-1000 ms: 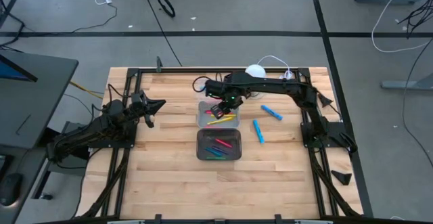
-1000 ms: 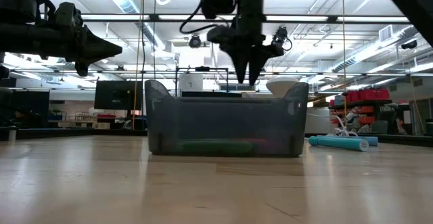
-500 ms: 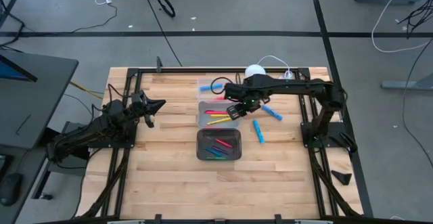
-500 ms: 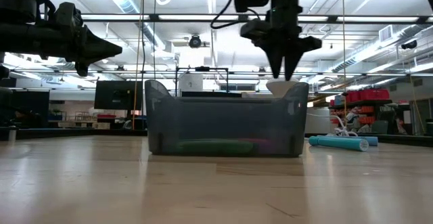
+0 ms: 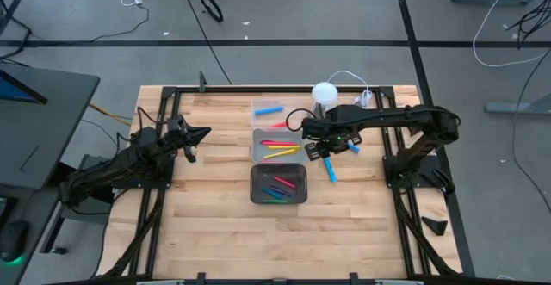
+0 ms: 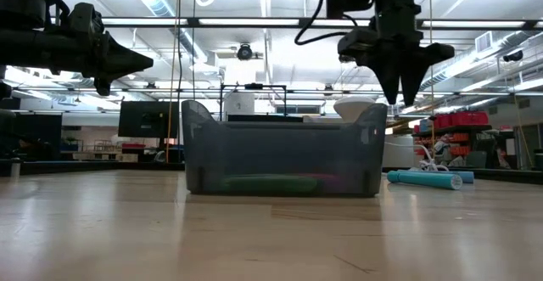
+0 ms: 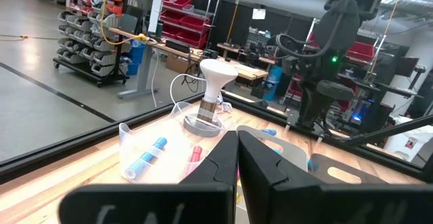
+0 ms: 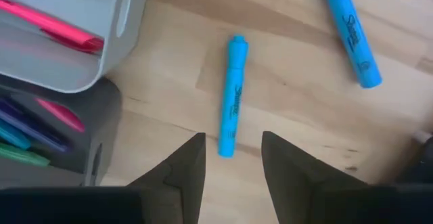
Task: Pick & Place Markers
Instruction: Put the blue highlighter into the transparent bin
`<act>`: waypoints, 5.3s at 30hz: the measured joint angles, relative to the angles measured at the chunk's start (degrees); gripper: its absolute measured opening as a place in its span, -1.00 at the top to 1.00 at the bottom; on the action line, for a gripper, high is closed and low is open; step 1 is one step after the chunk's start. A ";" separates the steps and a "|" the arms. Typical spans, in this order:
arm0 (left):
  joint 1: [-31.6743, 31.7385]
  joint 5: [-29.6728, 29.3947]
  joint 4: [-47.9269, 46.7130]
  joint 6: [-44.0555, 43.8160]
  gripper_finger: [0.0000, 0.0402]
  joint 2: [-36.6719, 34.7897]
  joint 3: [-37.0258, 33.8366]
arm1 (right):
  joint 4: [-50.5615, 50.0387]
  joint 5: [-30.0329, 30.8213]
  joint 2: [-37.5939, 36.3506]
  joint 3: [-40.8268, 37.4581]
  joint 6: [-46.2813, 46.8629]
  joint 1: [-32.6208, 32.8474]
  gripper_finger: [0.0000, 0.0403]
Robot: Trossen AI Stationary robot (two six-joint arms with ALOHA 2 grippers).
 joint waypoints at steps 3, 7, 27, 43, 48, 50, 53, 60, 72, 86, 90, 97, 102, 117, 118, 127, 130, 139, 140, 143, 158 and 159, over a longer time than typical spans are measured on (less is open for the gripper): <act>0.00 0.00 -0.02 -0.03 0.93 -0.02 0.00 | 0.63 -0.91 -0.68 -1.11 0.52 -0.01 0.28; 0.00 0.00 -0.01 -0.03 0.93 -0.01 0.00 | 1.77 -1.36 -0.78 -2.13 0.98 -0.01 0.28; 0.02 0.00 -0.02 0.00 0.93 -0.02 0.00 | 16.84 -3.90 0.00 -17.47 2.55 1.59 0.29; 0.01 0.02 -0.02 0.00 0.93 -0.02 0.00 | 26.56 -4.59 4.12 -23.93 4.58 3.07 0.29; 0.01 0.02 -0.02 -0.01 0.93 -0.01 0.00 | 26.78 -4.71 4.20 -23.94 4.58 3.07 0.37; 0.00 0.00 -0.02 -0.02 0.93 -0.01 0.00 | 27.01 -4.68 4.22 -23.94 4.58 3.07 0.45; 0.01 0.01 -0.02 -0.02 0.93 0.00 -0.01 | 27.16 -4.50 4.24 -23.96 4.58 3.07 0.58; 0.01 0.01 -0.02 0.00 0.93 0.00 0.00 | 27.33 -4.09 4.22 -23.94 4.58 3.07 0.71; 0.02 0.00 -0.02 0.00 0.93 0.00 0.00 | 19.95 -3.65 2.02 -19.42 1.44 2.91 0.69; 0.00 0.00 -0.02 -0.02 0.93 0.00 -0.01 | -1.44 -3.47 1.47 -1.36 -21.73 2.94 0.69; 0.01 0.00 -0.02 -0.02 0.93 0.00 0.00 | -4.84 -3.24 1.44 3.10 -28.42 2.94 0.69; 0.00 0.00 -0.02 0.00 0.93 0.00 0.00 | -9.90 -2.30 1.42 7.70 -41.02 2.94 0.69; 0.01 0.00 -0.02 0.00 0.93 0.00 0.00 | -11.70 -2.30 1.42 9.02 -46.65 2.94 0.69; 0.00 0.00 -0.02 -0.03 0.93 0.00 0.00 | -11.70 0.81 13.12 20.31 -57.14 -2.58 0.69; 0.01 0.00 -0.02 0.01 0.93 -0.01 -0.01 | -11.68 0.83 14.23 21.76 -57.82 -2.93 0.69; 0.02 0.01 -0.02 0.00 0.93 0.00 -0.01 | -11.95 2.26 25.13 34.88 -64.47 -6.48 0.69; 0.01 0.01 -0.02 0.00 0.93 -0.02 -0.02 | -12.84 3.36 28.78 38.87 -66.95 -7.78 0.69; 0.00 0.00 0.00 0.00 0.93 -0.02 0.00 | -14.71 5.86 36.76 50.06 -72.15 -10.62 0.69; 0.00 0.00 -0.02 0.00 0.93 -0.01 -0.01 | -14.79 6.48 37.43 51.06 -72.57 -10.78 0.69; 0.00 0.00 -0.02 0.00 0.93 -0.01 -0.01 | -14.73 7.81 38.84 53.17 -74.10 -11.15 0.69; 0.00 0.00 0.00 -0.03 0.93 -0.01 -0.01 | -8.19 12.26 39.32 53.20 -79.33 -12.06 0.69; 0.01 0.00 -0.02 0.00 0.93 0.00 0.00 | -6.77 12.26 39.28 52.70 -80.07 -12.06 0.69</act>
